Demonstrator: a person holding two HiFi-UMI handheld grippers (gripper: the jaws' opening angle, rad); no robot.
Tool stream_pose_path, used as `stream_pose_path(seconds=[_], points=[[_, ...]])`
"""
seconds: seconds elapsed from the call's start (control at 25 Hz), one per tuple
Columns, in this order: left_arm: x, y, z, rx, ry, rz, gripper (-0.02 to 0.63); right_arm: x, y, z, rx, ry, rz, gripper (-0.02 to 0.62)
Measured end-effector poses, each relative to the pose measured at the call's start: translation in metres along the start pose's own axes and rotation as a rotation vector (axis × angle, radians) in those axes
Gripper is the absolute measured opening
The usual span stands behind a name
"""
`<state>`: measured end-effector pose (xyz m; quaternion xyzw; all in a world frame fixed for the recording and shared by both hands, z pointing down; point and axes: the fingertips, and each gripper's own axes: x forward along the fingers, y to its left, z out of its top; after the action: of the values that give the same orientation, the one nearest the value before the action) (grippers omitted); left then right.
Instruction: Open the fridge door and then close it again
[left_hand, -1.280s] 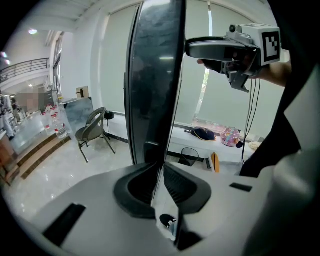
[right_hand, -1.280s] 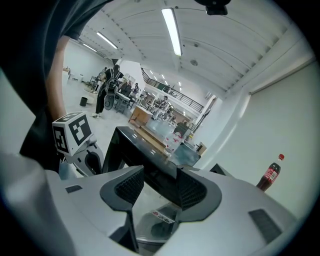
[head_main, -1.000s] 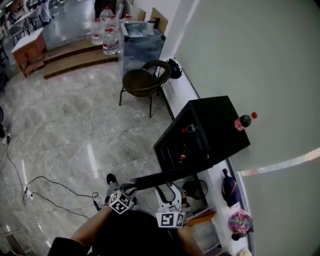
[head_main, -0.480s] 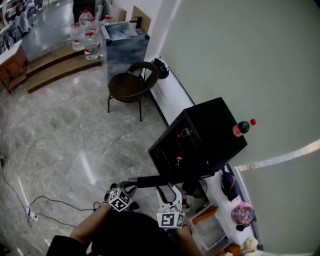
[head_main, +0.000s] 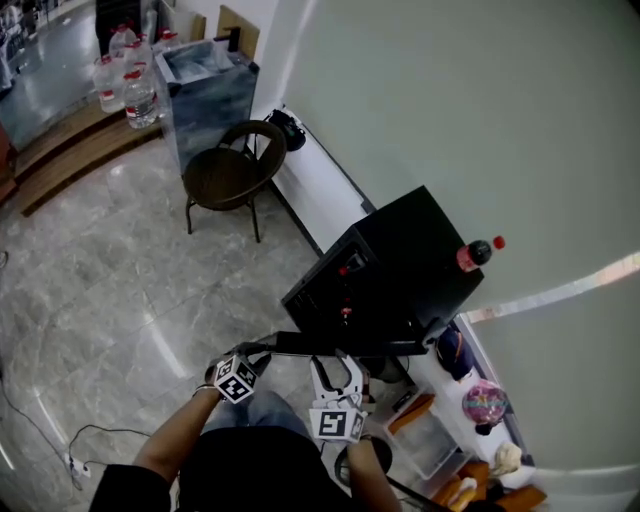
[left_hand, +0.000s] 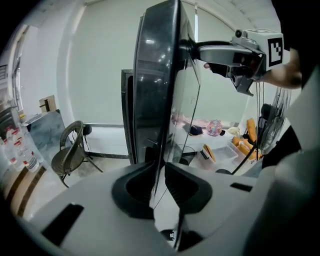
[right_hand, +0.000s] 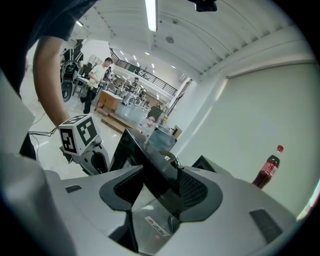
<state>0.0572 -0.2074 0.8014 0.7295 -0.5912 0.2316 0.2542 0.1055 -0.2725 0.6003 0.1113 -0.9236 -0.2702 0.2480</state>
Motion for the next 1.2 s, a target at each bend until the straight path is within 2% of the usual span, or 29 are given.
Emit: stream_pose_path(seconds=[0.48,0.92,1.2], points=[[0.043,0.079,0.036,0.043,0.019,-0.048,0.071,0.065,-0.037,0.004,0.043,0.080,-0.110,0.220],[0.081,0.124,0.074,0.104,0.060,-0.079,0.071,0.100,-0.075,-0.001,0.124,0.157,-0.222,0.216],[0.099,0.142,0.096,0.134,0.078,-0.132,0.071,0.116,-0.096,-0.004,0.174,0.207,-0.290,0.213]])
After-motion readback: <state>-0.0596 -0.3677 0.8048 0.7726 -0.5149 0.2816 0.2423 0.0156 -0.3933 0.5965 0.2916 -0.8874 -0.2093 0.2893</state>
